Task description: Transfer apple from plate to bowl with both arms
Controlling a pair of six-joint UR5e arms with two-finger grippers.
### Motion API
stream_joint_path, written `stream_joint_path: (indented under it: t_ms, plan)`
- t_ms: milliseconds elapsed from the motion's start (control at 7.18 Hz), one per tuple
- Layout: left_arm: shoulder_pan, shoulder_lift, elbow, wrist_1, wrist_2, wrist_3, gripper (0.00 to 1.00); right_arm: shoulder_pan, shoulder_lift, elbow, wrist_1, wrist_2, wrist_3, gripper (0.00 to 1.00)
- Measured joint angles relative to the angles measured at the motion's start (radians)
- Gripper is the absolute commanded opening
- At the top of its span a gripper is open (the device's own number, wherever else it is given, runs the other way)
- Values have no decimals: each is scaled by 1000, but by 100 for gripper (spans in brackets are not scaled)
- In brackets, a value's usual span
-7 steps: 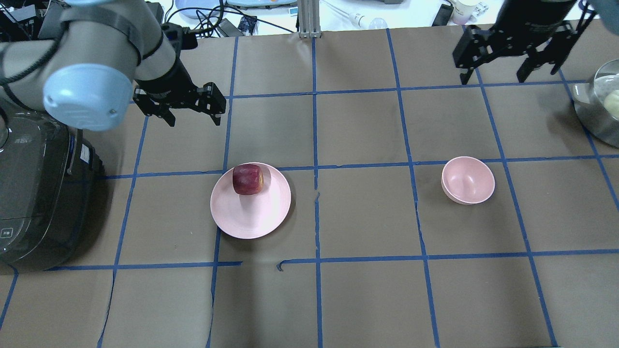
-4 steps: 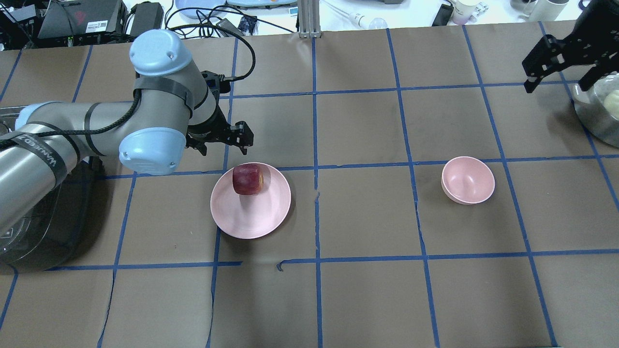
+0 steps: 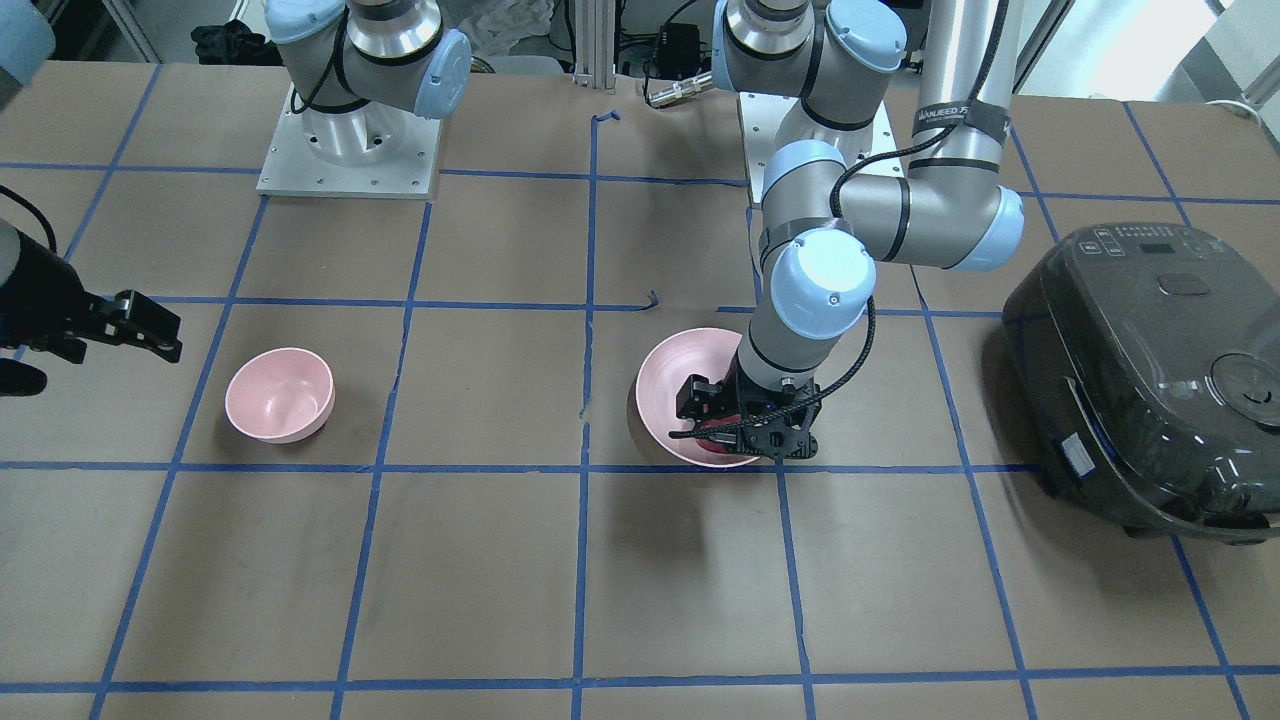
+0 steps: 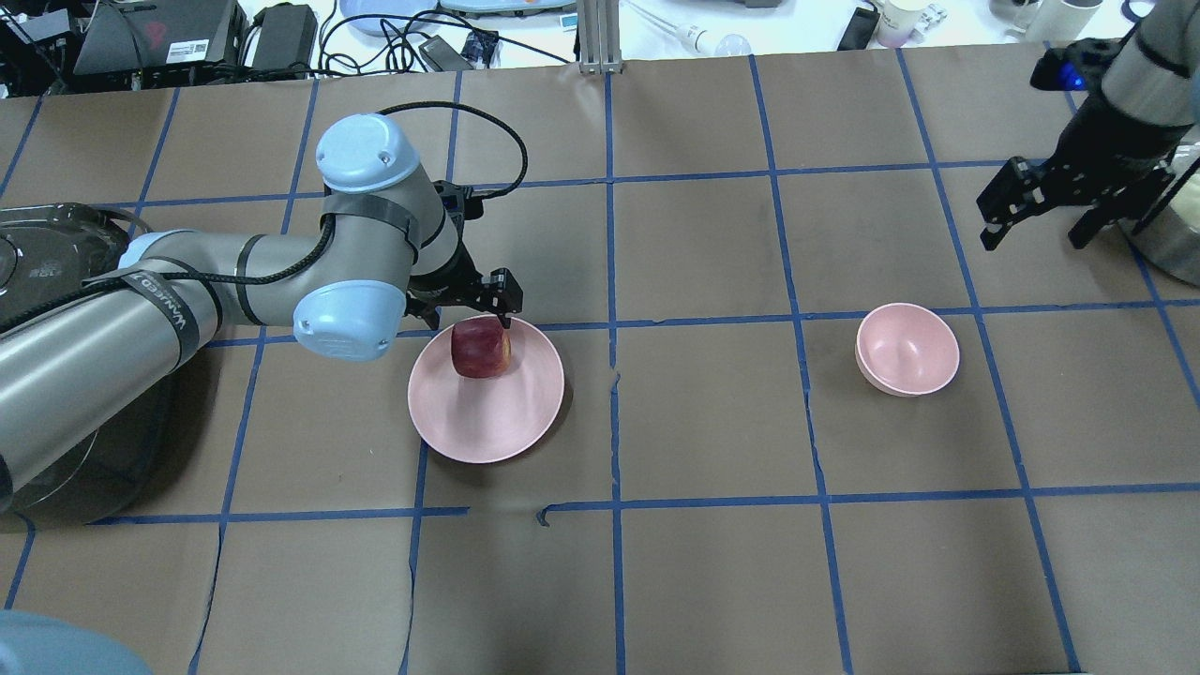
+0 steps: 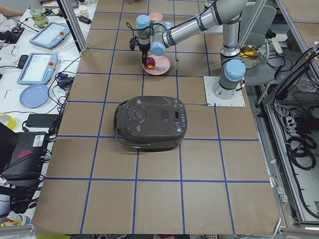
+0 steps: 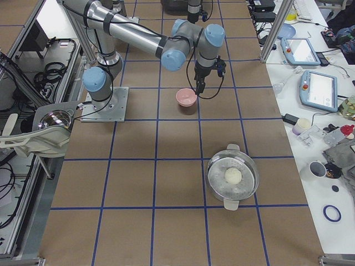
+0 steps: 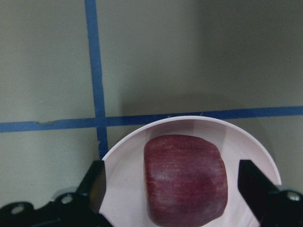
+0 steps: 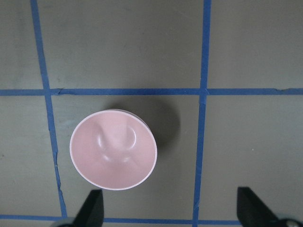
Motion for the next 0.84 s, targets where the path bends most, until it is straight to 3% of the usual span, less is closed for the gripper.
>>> stream_joint_path:
  t_ms: [418,696,835]
  plan:
    - [-18,-33,-18,7,12,6,22,7,156,71,-133,-3,3,100]
    - [-23,-26,-18,12,21,1,15,8,178,167,-259,0,7,85]
    - [-29,-13,-8,16,18,1,15,9,174,201,-292,-2,7,63]
